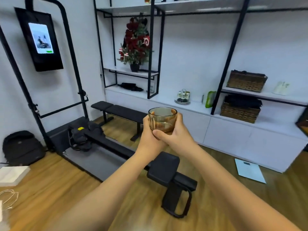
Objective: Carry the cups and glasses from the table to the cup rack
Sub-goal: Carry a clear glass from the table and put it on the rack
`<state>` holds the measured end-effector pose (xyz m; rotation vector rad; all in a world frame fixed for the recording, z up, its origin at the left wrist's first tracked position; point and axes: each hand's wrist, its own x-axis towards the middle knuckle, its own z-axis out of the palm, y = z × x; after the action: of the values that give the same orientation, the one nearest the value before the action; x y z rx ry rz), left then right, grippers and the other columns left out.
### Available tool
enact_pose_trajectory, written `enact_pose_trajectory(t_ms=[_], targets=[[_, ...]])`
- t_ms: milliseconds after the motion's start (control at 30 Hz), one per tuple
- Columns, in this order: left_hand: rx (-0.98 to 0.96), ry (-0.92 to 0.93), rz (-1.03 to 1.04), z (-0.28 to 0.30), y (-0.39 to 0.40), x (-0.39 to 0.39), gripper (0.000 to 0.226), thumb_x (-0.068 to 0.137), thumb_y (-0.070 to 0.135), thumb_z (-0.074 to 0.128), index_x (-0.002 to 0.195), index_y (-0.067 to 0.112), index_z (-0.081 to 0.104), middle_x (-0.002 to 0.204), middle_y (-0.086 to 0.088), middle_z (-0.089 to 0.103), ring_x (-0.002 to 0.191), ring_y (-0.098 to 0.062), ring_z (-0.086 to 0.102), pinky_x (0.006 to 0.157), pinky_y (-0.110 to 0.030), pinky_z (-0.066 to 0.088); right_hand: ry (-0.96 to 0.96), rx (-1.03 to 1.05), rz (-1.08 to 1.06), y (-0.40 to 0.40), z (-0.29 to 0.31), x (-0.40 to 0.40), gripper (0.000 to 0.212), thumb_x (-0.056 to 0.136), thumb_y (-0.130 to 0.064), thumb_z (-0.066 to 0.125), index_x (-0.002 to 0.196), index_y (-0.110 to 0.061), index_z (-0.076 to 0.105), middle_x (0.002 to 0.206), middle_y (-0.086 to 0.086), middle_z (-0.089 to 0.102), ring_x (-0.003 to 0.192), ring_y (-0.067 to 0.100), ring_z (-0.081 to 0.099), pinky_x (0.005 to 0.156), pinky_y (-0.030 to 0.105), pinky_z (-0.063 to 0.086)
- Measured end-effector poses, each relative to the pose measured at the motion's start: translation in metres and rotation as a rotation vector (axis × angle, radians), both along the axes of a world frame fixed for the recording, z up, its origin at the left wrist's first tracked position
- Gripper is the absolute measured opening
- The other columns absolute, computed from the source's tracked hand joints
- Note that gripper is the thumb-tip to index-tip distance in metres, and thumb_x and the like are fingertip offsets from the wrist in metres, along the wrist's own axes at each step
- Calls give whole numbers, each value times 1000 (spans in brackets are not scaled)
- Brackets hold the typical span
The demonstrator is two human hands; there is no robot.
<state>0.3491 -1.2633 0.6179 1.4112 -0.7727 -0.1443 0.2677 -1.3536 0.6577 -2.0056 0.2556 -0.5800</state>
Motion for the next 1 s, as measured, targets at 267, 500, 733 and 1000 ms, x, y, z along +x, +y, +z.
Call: enact_pose_trajectory(t_ms=[267,500,733,1000], targets=[[65,-16,-108,-11,-164,14,71,76,10,86,121,40,40,114,8,67,103,-7,70,83,-28,59,-6,35,-116,-155,-14,-3,90,76,-37,83,144,-31,24,134,-10,57,122,9,57,105,36,50],[64,11,-122,-24,-313,68,78,65,36,85,128,32,40,116,4,68,104,-10,70,87,-32,60,17,13,-127,-304,-28,49,99,81,-33,80,153,-32,13,133,-14,52,120,5,53,97,18,44],[103,31,-124,-7,-478,147,74,75,13,86,130,26,39,111,6,65,97,-8,69,73,-17,57,3,13,-146,-465,-17,129,98,80,-31,80,153,-33,14,131,-14,56,117,2,57,100,22,46],[56,43,-154,-12,-630,213,81,74,-3,83,135,16,34,109,8,67,93,2,71,73,-22,57,-39,50,-159,-621,-23,199,94,78,-25,83,150,-33,23,124,-19,60,109,-9,59,81,4,47]])
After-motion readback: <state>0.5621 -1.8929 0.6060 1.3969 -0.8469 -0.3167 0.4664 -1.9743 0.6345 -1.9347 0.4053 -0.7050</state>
